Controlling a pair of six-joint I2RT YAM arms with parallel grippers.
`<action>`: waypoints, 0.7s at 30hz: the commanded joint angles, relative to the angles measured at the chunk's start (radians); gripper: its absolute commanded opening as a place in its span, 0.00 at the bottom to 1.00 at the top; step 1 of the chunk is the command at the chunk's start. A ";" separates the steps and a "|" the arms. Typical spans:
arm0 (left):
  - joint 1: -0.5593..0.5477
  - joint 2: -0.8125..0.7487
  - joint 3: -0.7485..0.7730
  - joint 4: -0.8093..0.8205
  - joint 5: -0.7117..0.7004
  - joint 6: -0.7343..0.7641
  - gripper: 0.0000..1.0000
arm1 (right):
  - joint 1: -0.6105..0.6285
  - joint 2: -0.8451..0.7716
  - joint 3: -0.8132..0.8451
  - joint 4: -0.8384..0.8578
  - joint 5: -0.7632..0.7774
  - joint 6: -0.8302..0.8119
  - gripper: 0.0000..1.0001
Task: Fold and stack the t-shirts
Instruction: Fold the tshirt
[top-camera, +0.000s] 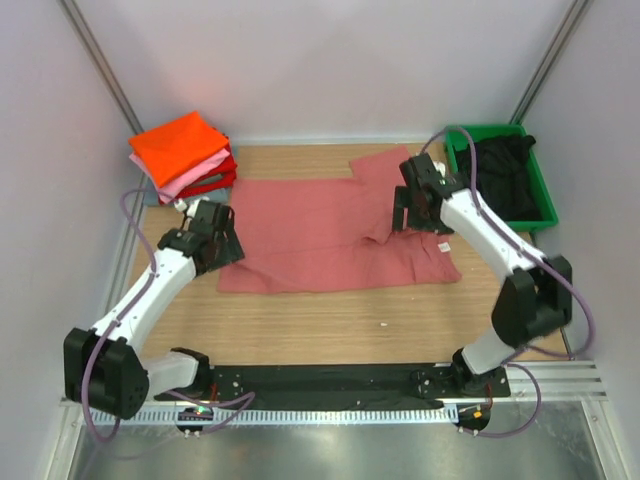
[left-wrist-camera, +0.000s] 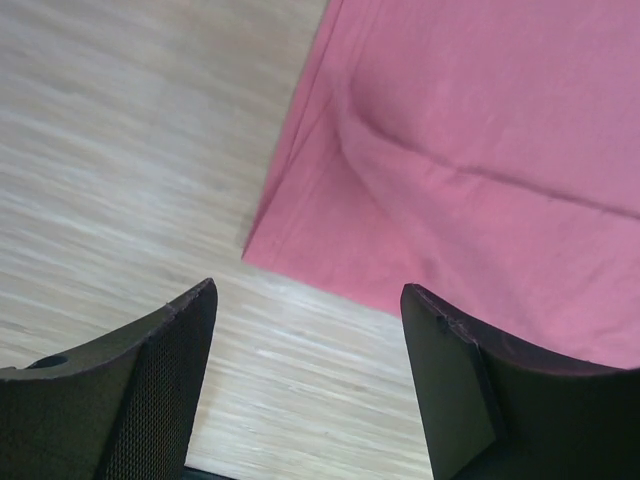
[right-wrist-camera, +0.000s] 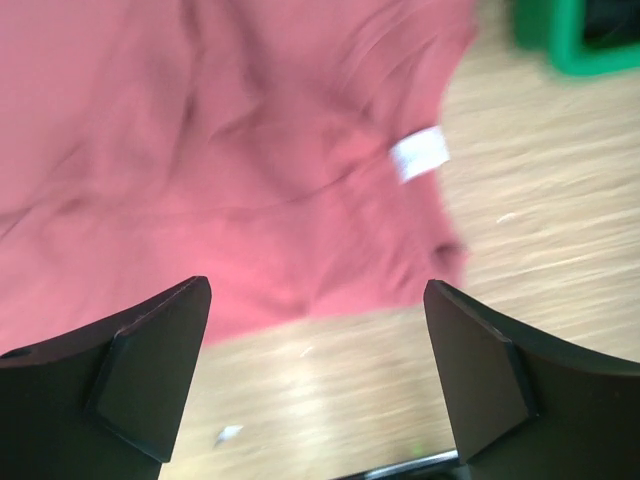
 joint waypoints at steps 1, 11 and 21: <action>0.003 -0.037 -0.140 0.135 0.112 -0.084 0.75 | 0.009 -0.186 -0.233 0.237 -0.306 0.120 0.93; 0.004 -0.065 -0.336 0.253 0.064 -0.208 0.77 | -0.125 -0.349 -0.518 0.311 -0.309 0.185 0.86; 0.007 0.058 -0.361 0.360 -0.047 -0.217 0.50 | -0.198 -0.383 -0.592 0.366 -0.329 0.194 0.82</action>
